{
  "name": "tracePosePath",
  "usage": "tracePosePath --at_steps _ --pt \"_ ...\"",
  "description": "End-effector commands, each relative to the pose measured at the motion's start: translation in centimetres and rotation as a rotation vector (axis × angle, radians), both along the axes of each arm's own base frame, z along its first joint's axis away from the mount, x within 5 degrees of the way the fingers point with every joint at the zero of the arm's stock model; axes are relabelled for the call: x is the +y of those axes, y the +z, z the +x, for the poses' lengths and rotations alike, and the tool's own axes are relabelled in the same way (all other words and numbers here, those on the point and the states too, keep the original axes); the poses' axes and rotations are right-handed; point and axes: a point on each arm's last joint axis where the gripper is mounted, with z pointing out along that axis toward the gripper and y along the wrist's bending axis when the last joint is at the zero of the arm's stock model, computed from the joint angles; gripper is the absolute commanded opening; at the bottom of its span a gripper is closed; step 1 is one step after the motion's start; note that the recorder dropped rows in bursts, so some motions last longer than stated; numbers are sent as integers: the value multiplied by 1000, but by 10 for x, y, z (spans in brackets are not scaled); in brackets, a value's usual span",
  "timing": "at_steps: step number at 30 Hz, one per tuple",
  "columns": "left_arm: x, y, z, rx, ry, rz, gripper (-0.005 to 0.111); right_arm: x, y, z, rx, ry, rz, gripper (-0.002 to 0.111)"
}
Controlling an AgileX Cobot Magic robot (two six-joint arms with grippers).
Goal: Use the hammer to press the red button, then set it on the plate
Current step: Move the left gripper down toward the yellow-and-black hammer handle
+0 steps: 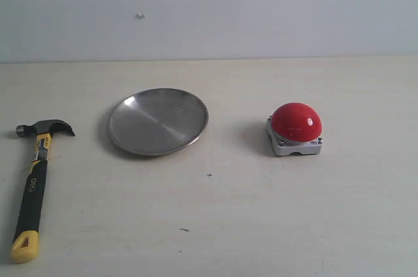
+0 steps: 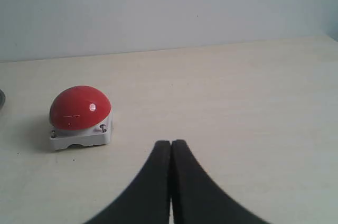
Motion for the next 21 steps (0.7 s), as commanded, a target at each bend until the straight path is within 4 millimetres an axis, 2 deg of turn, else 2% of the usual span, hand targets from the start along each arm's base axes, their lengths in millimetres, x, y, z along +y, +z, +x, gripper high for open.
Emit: tracePosePath --at_steps 1,9,14,17,21 --pt "-1 3 0 -27 -8 -11 0 0 0 0 -8 -6 -4 0" --pt "-1 7 -1 -71 -16 -29 0 0 0 0 -8 -6 -4 0" --pt "-2 11 -1 -100 -37 -195 0 0 0 0 -8 -6 -4 0" --pt "-2 15 -2 -129 -45 -208 0 0 0 0 -8 -6 -4 0" --pt "-2 50 0 -160 -44 -198 0 0 0 0 -8 -6 -4 0"
